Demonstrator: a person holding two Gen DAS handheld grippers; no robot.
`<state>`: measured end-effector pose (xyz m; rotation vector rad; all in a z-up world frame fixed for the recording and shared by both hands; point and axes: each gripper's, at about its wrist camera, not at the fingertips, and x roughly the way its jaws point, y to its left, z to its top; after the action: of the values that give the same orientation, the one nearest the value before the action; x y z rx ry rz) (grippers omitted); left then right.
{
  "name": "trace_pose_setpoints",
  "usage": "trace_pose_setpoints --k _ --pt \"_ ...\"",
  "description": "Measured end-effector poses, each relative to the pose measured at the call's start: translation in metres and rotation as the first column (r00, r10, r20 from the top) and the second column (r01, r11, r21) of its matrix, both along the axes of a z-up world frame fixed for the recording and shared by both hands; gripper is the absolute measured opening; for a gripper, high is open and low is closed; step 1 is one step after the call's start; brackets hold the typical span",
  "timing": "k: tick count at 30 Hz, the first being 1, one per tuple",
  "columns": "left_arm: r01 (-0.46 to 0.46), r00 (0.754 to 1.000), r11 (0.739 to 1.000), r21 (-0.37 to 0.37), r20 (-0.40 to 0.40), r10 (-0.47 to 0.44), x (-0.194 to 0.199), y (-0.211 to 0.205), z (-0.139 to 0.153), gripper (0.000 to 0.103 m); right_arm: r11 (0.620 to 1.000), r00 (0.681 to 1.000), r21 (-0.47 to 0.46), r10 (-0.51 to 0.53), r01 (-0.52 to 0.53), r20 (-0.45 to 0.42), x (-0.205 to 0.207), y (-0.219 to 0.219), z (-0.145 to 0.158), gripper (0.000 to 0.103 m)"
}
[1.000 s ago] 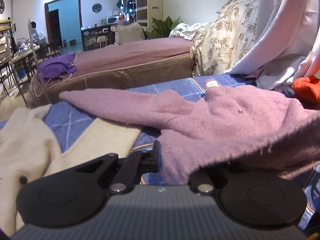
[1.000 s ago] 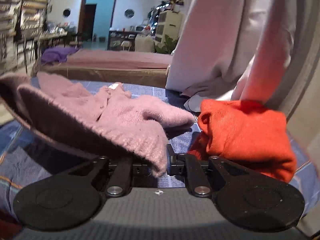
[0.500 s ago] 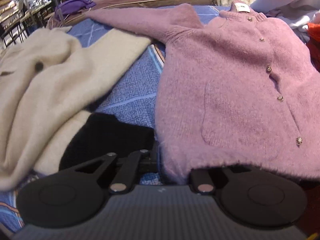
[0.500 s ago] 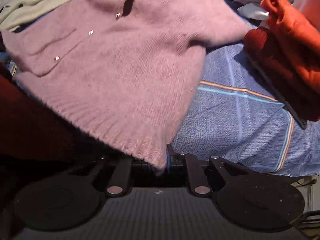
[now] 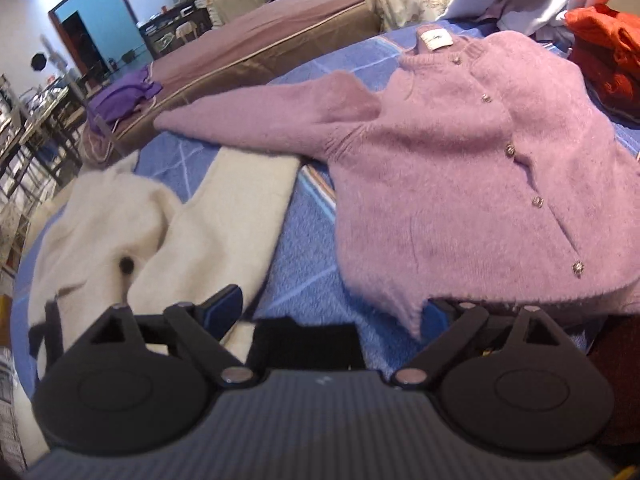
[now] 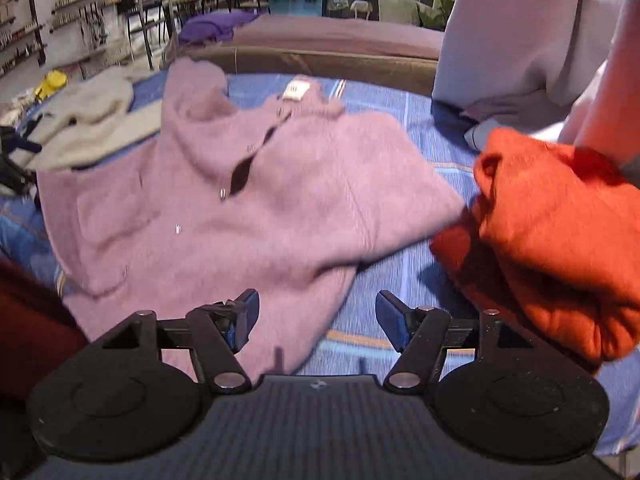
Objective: Fold small clothes
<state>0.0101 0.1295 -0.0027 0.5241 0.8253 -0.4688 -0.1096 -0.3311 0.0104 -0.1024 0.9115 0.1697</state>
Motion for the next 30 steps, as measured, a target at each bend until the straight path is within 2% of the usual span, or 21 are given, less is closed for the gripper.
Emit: trace_pose_setpoints --k 2,4,6,9,11,13,15,17,19,22,23,24,26,28,30 --pt "0.072 0.997 0.997 0.037 -0.009 -0.072 -0.004 -0.008 0.009 0.092 0.998 0.996 0.019 0.057 -0.058 0.062 0.030 0.009 0.003 0.103" --pt "0.108 0.994 0.990 0.088 -0.016 -0.107 -0.016 -0.002 0.010 0.096 0.996 0.994 0.029 0.085 -0.087 0.064 0.057 0.017 0.002 0.103" --pt "0.091 0.995 0.988 0.125 -0.042 -0.087 -0.028 0.017 0.003 0.102 0.991 0.992 0.061 0.113 -0.116 0.053 0.079 0.021 0.000 0.103" --pt "0.006 0.993 0.986 0.166 -0.119 0.014 -0.037 0.053 -0.010 0.101 0.990 0.993 0.079 0.116 -0.118 0.029 0.102 0.023 -0.005 0.103" --pt "-0.035 0.996 0.991 0.125 -0.078 0.045 -0.032 0.064 -0.007 0.099 0.986 0.992 0.104 0.128 -0.128 0.009 0.118 0.020 -0.008 0.103" --pt "-0.039 0.997 0.997 0.060 -0.061 0.043 -0.010 0.055 -0.001 0.098 0.987 0.991 0.097 0.131 -0.130 -0.002 0.139 0.020 -0.009 0.103" --pt "0.040 0.999 0.999 0.018 -0.022 -0.039 0.018 0.024 0.008 0.095 0.986 0.990 0.085 0.142 -0.141 -0.010 0.163 0.019 -0.009 0.103" --pt "0.169 0.984 0.986 -0.011 0.060 -0.168 0.050 -0.019 0.016 0.095 0.985 0.990 0.107 0.140 -0.137 -0.017 0.188 0.017 -0.008 0.103" --pt "0.309 0.948 0.947 -0.085 0.102 -0.300 0.088 -0.058 0.022 0.095 0.978 0.985 0.127 0.170 -0.165 -0.029 0.212 0.013 -0.007 0.103" --pt "0.454 0.891 0.878 -0.154 0.104 -0.442 0.152 -0.111 0.019 0.095 0.966 0.967 0.103 0.244 -0.236 -0.075 0.244 0.002 -0.013 0.103" --pt "0.485 0.874 0.863 -0.141 0.094 -0.476 0.172 -0.127 0.015 0.095 0.964 0.964 0.112 0.253 -0.243 -0.086 0.252 -0.005 -0.015 0.103" --pt "0.534 0.845 0.838 -0.114 0.097 -0.526 0.188 -0.141 0.012 0.095 0.961 0.960 0.129 0.258 -0.244 -0.105 0.260 -0.011 -0.017 0.103" --pt "0.649 0.760 0.759 -0.052 0.105 -0.642 0.213 -0.160 0.001 0.095 0.963 0.963 0.142 0.244 -0.228 -0.111 0.273 -0.025 -0.019 0.103" --pt "0.680 0.730 0.729 0.081 0.025 -0.683 0.238 -0.181 -0.018 0.095 0.960 0.955 0.124 0.268 -0.252 -0.130 0.285 -0.028 -0.024 0.103" --pt "0.705 0.707 0.690 0.165 -0.079 -0.703 0.259 -0.194 -0.039 0.091 0.945 0.931 0.082 0.327 -0.318 -0.160 0.295 -0.022 -0.033 0.103"
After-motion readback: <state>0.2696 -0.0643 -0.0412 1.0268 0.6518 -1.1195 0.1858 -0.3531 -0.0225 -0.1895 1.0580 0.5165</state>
